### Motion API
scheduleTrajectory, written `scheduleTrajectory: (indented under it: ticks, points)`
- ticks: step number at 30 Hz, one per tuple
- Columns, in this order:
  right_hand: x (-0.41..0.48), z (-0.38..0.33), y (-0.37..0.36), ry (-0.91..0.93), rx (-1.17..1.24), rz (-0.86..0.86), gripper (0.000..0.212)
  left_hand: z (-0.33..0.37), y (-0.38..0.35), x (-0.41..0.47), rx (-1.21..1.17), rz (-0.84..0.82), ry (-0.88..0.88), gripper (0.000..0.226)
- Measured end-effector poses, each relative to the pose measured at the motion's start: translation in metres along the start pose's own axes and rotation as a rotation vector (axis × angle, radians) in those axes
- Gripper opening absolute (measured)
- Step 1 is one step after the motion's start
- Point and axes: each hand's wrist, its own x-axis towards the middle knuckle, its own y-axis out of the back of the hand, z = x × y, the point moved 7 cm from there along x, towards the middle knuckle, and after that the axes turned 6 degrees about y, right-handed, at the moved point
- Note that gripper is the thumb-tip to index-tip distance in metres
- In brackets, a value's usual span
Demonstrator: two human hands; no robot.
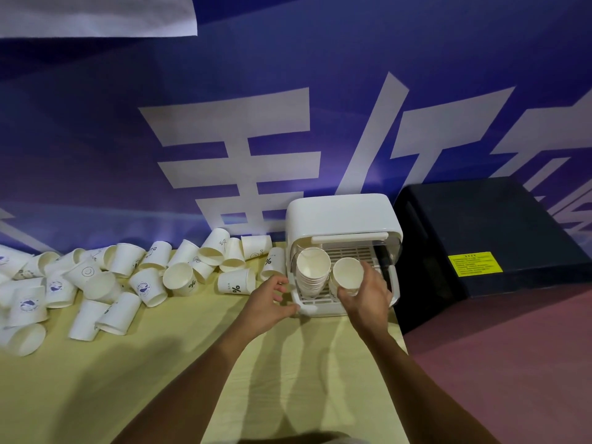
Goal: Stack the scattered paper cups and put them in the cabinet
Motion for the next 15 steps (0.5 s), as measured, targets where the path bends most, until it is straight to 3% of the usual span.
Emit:
scheduleTrajectory:
  ticks: [10,13,15]
  points:
    - [0.004,0.007,-0.011,-0.018,-0.095,-0.136,0.091,0.006,-0.001,0.003,-0.005,-0.002,-0.008,0.062]
    - [0.003,-0.001,-0.002,0.016,-0.077,-0.081,0.083,0.007,0.001,0.0,-0.005,0.005,-0.018,0.06]
    - [-0.002,-0.015,0.007,0.086,-0.039,0.009,0.066,0.008,0.004,-0.003,-0.011,0.01,-0.023,0.059]
